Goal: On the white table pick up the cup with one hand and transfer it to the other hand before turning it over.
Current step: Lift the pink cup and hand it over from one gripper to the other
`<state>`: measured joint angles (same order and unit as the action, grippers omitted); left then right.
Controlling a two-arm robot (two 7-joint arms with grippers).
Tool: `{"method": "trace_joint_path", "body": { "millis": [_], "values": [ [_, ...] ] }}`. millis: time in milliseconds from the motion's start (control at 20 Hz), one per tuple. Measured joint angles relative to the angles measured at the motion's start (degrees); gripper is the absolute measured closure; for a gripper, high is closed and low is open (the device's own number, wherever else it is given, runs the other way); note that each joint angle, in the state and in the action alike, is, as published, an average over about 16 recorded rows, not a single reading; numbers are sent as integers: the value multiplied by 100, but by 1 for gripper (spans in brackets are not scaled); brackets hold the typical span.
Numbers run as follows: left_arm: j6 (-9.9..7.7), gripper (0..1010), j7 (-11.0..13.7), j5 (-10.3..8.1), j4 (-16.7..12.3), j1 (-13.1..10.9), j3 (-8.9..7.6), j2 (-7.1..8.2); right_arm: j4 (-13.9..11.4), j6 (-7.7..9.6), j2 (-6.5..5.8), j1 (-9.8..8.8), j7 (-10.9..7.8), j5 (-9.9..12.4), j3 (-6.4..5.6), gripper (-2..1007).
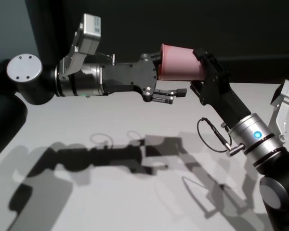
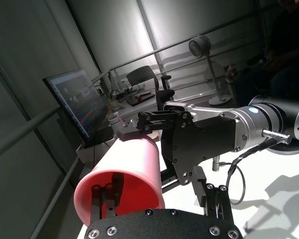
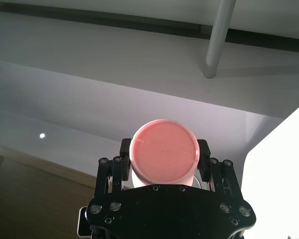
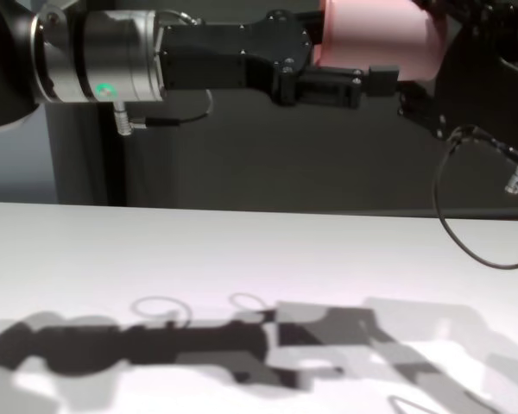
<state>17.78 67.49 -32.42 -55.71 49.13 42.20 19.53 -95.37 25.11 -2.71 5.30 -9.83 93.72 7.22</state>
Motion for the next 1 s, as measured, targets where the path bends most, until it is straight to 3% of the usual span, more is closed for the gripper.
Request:
{"method": "trace_joint_path", "body": {
  "millis": [450,1000],
  "values": [
    [0,20,0,0,0,0,0,0,0,0,0,0,0,0,0,253],
    [0,9,-2,0,-2,-1,0,1,0,0,0,0,0,0,0,253]
  ]
}}
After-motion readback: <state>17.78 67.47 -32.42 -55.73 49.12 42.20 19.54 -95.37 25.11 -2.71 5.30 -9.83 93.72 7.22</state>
